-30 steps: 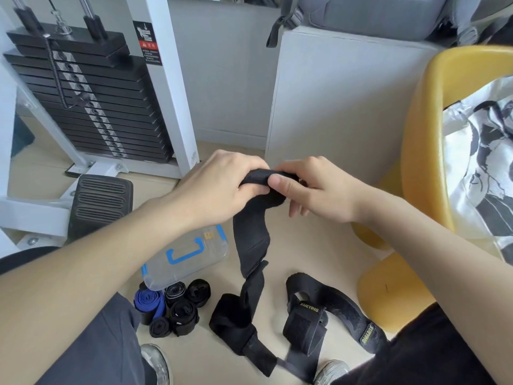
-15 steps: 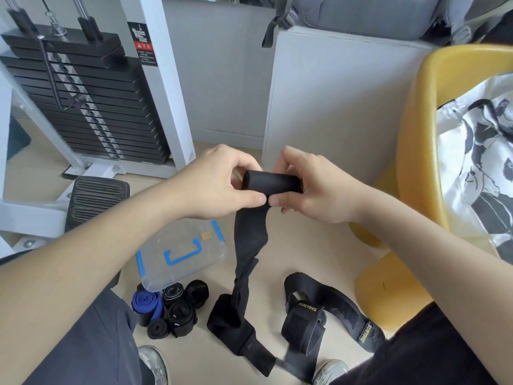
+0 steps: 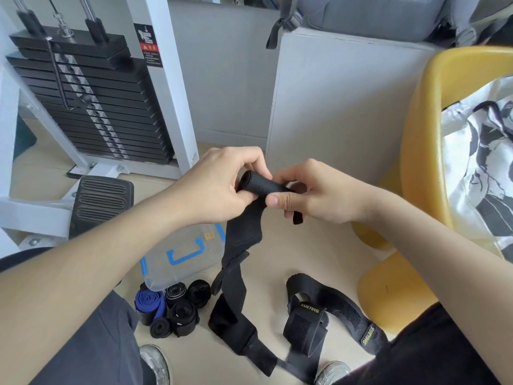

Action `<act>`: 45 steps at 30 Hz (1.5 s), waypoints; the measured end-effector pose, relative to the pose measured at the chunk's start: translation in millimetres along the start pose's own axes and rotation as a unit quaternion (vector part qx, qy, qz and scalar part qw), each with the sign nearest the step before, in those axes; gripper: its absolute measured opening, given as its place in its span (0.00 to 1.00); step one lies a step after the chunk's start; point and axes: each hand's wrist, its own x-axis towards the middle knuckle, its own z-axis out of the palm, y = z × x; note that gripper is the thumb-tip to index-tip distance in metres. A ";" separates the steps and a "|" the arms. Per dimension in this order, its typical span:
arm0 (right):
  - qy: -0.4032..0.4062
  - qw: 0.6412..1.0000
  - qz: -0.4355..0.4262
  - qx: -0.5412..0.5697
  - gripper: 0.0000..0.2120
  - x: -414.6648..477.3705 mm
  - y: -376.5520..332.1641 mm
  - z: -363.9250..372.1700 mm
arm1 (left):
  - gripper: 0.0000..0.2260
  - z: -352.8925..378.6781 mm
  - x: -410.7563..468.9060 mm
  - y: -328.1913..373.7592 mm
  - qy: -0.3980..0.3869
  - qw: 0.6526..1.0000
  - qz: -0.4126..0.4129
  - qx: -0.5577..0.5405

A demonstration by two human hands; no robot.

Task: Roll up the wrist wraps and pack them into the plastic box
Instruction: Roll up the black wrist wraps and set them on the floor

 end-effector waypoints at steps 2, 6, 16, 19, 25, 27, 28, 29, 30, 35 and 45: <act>0.019 1.000 -0.001 -0.005 0.09 0.8 -0.3 -2.6 | 0.14 -0.3 0.4 -0.5 -0.017 1.000 -0.003 -0.021; 0.062 0.997 -0.002 -0.038 0.14 -1.0 -3.8 -2.5 | 0.15 -4.0 5.2 -2.5 -0.076 0.994 -0.038 -0.072; 0.133 0.983 -0.018 -0.129 0.21 1.9 -1.4 11.9 | 0.16 -5.7 3.8 0.0 -0.125 0.972 -0.051 -0.191; 0.109 0.984 -0.009 -0.137 0.21 2.9 -0.1 12.6 | 0.15 -3.5 5.6 -6.3 -0.097 0.986 -0.034 -0.130; 0.050 0.998 -0.006 -0.026 0.05 -3.1 4.0 -1.3 | 0.14 -3.0 4.5 -16.7 -0.100 0.990 -0.013 -0.095; 0.043 0.999 0.003 0.023 0.09 -3.8 4.7 -5.5 | 0.14 -6.0 5.3 -17.1 -0.093 0.989 -0.001 -0.117; 0.030 0.998 0.015 0.048 0.14 -3.8 4.6 -6.5 | 0.15 -7.6 5.5 -16.2 -0.087 0.988 0.008 -0.124; 0.012 0.997 0.028 0.071 0.18 -4.0 4.5 -7.4 | 0.15 -8.5 5.8 -14.9 -0.079 0.989 0.017 -0.127; -0.008 0.995 0.036 0.090 0.21 -4.3 4.5 -7.5 | 0.15 -8.9 6.1 -13.4 -0.073 0.989 0.021 -0.130; -0.005 0.995 0.017 0.101 0.16 -3.8 7.1 -8.1 | 0.18 -8.0 5.3 -8.2 -0.059 0.985 0.003 -0.160; 0.096 0.995 -0.008 0.039 0.17 -6.1 6.6 -2.9 | 0.16 -9.4 5.8 -1.9 -0.139 0.972 -0.061 -0.180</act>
